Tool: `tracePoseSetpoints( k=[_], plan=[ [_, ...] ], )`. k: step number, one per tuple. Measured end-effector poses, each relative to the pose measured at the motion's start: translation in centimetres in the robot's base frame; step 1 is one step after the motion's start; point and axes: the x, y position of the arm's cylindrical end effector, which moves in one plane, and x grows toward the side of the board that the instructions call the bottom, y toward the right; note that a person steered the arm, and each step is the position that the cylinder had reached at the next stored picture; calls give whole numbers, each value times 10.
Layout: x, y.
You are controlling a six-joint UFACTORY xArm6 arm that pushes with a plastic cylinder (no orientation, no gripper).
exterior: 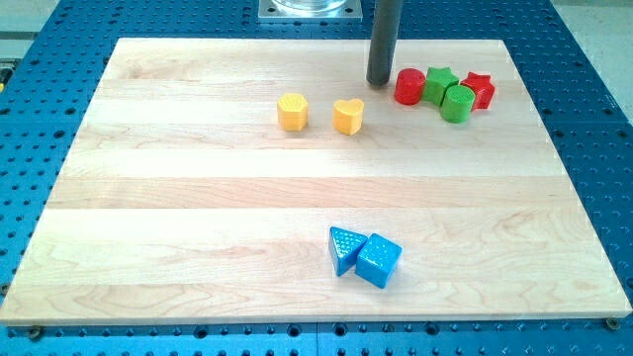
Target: Move the heart to the top left of the triangle
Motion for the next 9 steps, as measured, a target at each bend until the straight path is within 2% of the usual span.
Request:
tracePoseSetpoints(
  k=[1, 2, 3, 4, 5, 6, 7, 8, 9],
  plan=[
    [47, -8],
    [103, -64],
    [88, -57],
    [22, -40],
    [24, -113],
    [96, -115],
    [68, -125],
    [98, -139],
    [152, -106]
  ],
)
